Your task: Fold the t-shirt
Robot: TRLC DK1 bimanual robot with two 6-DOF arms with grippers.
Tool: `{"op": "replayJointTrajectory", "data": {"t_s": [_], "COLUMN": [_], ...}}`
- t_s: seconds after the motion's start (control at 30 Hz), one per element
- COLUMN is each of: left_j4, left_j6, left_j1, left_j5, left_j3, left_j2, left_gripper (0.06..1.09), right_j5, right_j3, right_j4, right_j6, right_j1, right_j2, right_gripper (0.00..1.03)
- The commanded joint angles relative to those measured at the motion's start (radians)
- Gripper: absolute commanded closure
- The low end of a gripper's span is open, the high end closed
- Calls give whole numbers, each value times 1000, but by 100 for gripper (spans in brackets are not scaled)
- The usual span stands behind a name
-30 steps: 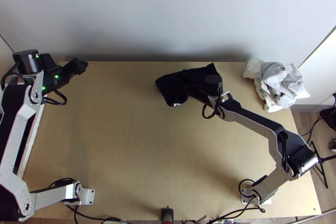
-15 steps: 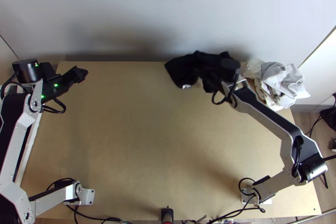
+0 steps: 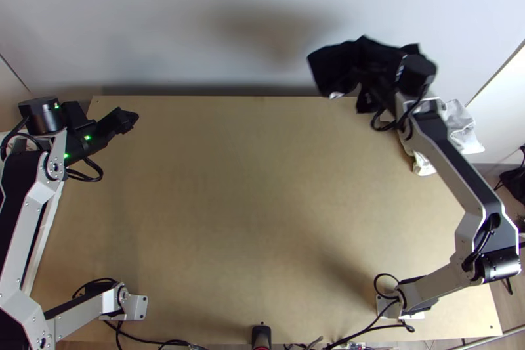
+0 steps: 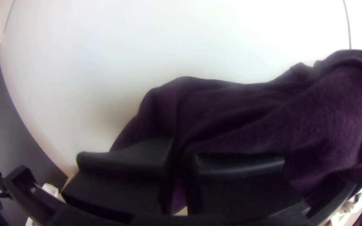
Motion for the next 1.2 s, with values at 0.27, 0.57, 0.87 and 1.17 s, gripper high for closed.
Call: {"op": "replayJointTrajectory", "data": {"t_s": [0.27, 0.57, 0.87, 1.17], "left_j4": [14, 46, 68, 71], "left_j6": [-7, -9, -5, 13], "left_j1": [-2, -5, -10, 10], "left_j5": [0, 0, 0, 3], "left_j3": [-42, -85, -106, -135], "left_j2": [-5, -2, 0, -11], "left_gripper": [11, 11, 11, 11], "right_j5": [-84, -150, -190, -221], "right_j3": [247, 241, 219, 199], "right_j4": [-114, -135, -139, -169], "right_j6": [-113, -187, -231, -309], "right_j1": [-267, -443, -573, -610], "right_j2": [35, 37, 46, 38], "right_gripper": [100, 100, 100, 100]}}
